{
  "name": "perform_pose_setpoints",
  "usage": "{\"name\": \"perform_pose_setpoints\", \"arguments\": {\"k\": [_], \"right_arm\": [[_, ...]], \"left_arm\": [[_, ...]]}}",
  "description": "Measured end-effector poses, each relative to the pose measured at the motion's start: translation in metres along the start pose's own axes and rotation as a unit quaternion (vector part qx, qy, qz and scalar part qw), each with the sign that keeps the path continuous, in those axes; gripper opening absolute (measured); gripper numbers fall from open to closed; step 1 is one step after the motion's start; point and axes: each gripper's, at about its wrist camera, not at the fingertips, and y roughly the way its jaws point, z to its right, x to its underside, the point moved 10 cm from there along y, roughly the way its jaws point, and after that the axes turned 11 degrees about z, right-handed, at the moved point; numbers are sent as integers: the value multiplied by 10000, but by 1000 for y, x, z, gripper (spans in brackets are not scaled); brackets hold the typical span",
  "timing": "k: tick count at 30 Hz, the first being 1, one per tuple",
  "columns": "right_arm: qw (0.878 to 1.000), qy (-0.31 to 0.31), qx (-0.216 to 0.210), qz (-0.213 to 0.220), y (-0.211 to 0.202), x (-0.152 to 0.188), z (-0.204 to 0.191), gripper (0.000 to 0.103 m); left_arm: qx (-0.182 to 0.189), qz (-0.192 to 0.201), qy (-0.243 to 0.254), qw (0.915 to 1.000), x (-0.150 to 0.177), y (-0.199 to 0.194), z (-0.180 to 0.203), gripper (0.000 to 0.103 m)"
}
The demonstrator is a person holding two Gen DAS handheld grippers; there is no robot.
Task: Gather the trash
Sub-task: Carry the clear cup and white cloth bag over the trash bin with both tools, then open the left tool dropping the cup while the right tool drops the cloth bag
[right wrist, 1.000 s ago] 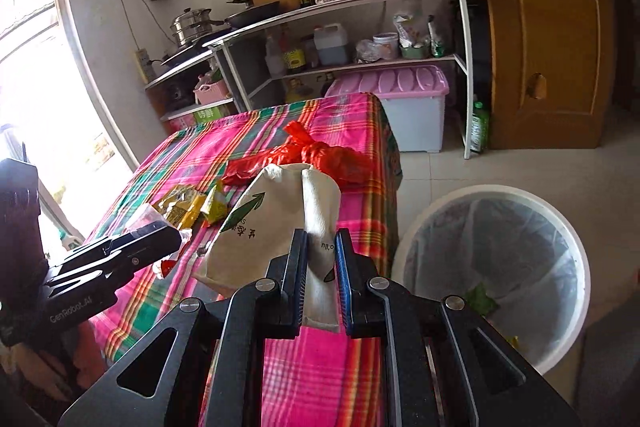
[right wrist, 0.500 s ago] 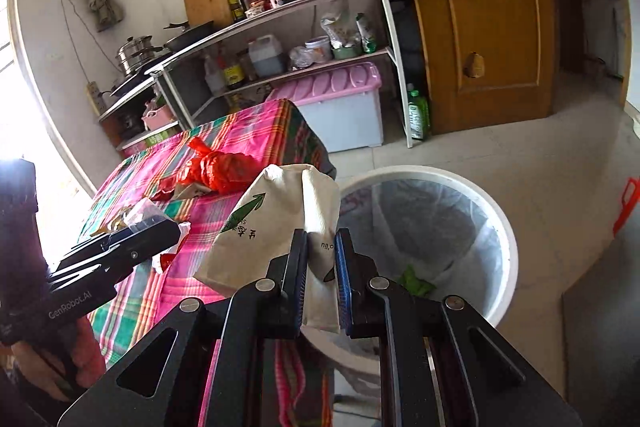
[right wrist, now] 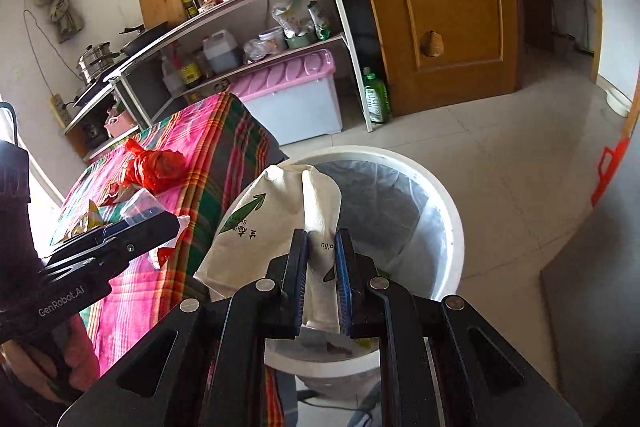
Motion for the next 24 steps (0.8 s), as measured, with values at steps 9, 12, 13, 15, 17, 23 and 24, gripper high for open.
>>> {"name": "perform_pose_setpoints", "arguments": {"k": [9, 12, 13, 15, 17, 23, 24], "right_arm": [[9994, 173, 218, -205, 12, 10, 24, 15], [9990, 220, 240, -291, 16, 14, 26, 17], [9990, 235, 250, -295, 17, 14, 27, 17], [9989, 254, 272, -294, 17, 16, 28, 18], [9988, 262, 291, -284, 16, 15, 29, 18], [9992, 229, 294, -168, 7, 9, 26, 18], [9992, 226, 283, -146, 5, 8, 24, 18]], "left_arm": [[48, -292, -111, 9995, 10, 26, 7, 34], [63, -363, -179, 9992, 11, 30, 7, 34], [60, -376, -188, 9991, 12, 31, 7, 34], [62, -389, -215, 9990, 13, 31, 7, 34], [68, -365, -224, 9991, 12, 30, 6, 36], [97, -283, -254, 9992, 9, 22, 4, 44], [112, -261, -264, 9992, 8, 20, 4, 44]]}}
